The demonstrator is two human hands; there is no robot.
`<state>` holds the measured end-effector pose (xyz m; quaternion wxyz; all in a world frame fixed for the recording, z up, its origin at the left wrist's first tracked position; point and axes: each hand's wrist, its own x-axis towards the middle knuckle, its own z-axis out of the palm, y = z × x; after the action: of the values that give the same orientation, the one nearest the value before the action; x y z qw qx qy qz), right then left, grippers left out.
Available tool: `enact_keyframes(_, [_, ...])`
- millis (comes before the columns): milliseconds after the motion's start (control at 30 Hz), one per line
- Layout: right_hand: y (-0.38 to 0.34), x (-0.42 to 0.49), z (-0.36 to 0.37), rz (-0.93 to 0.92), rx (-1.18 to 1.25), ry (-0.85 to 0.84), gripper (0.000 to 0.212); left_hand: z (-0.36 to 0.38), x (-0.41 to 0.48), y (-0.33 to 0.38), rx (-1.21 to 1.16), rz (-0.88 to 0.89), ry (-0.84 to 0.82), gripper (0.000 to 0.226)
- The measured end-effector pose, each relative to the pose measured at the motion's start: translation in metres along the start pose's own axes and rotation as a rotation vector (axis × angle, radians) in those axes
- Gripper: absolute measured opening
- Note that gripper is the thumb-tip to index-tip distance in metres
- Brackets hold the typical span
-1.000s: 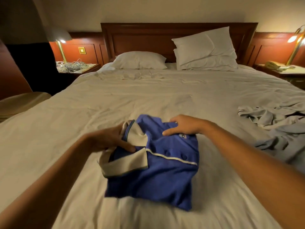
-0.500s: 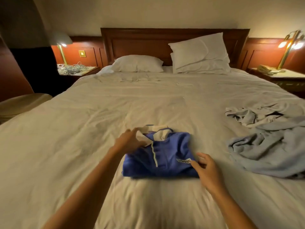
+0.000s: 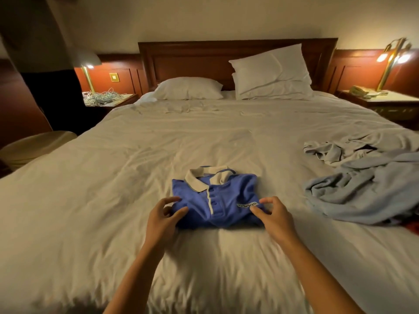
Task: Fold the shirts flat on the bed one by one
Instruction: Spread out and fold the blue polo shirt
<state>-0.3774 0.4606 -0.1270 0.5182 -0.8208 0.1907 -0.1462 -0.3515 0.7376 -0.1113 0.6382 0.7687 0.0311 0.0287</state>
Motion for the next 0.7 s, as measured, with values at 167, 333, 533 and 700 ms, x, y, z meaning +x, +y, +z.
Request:
enact_keyframes(167, [-0.022,0.008,-0.018,-0.149,0.089,0.116,0.027,-0.023,0.014,0.014,-0.063,0.076,-0.002,0.022])
enact_keyframes(333, [0.006,-0.002,-0.025,-0.115,0.027,0.012,0.028,-0.044,0.014,-0.005,0.136,0.078,-0.083,0.021])
enact_keyframes(533, [0.034,-0.007,-0.024,-0.039,-0.016,-0.147,0.024,-0.059,0.006,-0.022,0.196,-0.014,-0.286,0.03])
enact_keyframes(700, [0.006,0.013,-0.009,-0.007,0.073,-0.16,0.026,-0.047,0.019,-0.005,-0.085,-0.083,-0.187,0.024])
